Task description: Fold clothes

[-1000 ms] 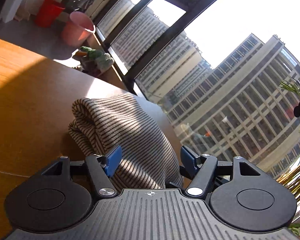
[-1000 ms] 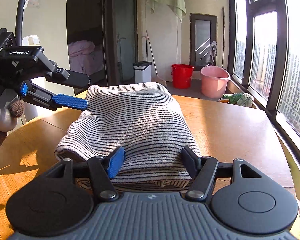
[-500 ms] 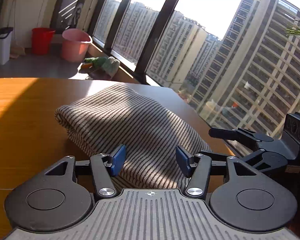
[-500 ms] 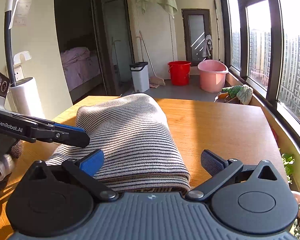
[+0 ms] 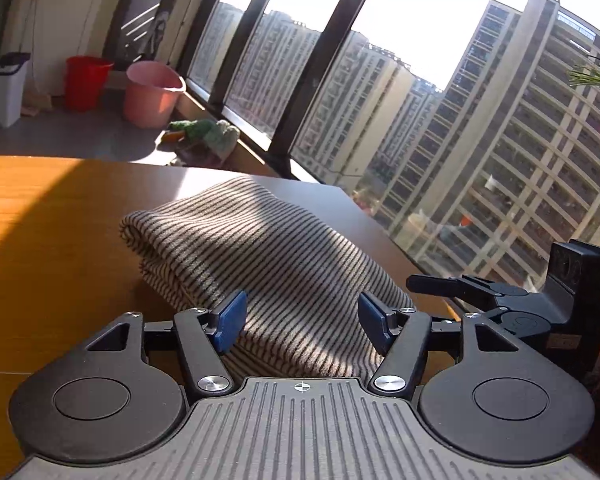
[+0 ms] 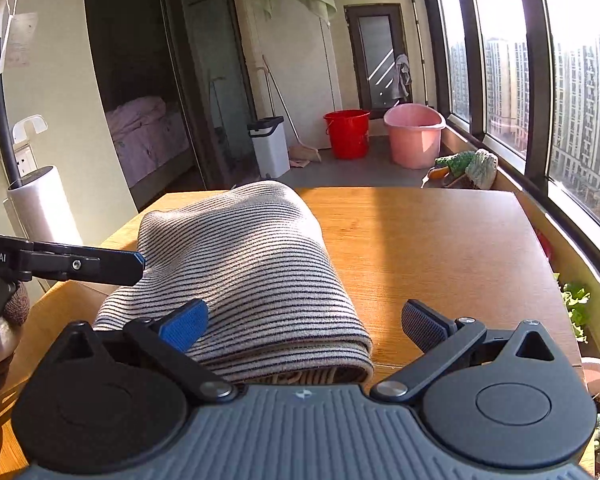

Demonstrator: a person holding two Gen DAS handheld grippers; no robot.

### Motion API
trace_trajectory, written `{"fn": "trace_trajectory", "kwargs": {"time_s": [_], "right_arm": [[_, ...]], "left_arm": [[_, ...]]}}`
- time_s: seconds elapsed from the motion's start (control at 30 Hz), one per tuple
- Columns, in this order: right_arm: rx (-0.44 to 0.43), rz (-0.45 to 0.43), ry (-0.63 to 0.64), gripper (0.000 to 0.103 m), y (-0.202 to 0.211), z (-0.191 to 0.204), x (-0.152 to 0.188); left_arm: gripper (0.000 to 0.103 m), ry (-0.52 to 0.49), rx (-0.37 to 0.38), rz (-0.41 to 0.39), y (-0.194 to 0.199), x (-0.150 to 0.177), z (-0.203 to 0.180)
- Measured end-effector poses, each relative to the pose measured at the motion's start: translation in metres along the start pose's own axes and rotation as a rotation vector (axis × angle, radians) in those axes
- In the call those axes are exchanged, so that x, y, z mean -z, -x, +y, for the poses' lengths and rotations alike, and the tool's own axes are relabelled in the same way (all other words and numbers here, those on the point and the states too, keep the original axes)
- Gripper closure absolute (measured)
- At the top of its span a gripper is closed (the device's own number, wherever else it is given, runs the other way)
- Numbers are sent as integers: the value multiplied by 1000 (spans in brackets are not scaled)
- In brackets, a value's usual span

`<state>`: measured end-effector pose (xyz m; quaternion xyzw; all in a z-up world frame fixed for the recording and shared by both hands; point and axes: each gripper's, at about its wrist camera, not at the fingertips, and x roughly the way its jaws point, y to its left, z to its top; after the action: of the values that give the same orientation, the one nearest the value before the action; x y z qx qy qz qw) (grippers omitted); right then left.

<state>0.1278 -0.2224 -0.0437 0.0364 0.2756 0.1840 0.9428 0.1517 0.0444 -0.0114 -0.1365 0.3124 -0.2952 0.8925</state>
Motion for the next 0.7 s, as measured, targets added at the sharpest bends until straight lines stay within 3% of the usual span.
{"fn": "trace_trajectory", "kwargs": {"time_s": [0.1,0.23,0.33,0.4,0.43,0.5,0.7], "right_arm": [[21,-61,-6,0,2,-3,-9],[28,-105,-75,0,-15,-16,-8],[28,-77,-147,0,-35,-25,9],[-11,-85,-253,0,-35,-36,12],[-12,-85,-277,0,-35,-39,13],[-12,-85,-303,0,-36,-42,15],[-30,-80,-301,0,-36,-39,18]], "left_arm": [[25,125,-19,-18,4,1,19],[43,215,10,49,-13,7,34],[54,196,26,58,-22,4,29],[54,187,97,30,-22,-8,23],[59,183,138,13,-22,-15,20],[57,179,196,7,-28,-25,16],[62,211,130,56,-46,1,26]]}}
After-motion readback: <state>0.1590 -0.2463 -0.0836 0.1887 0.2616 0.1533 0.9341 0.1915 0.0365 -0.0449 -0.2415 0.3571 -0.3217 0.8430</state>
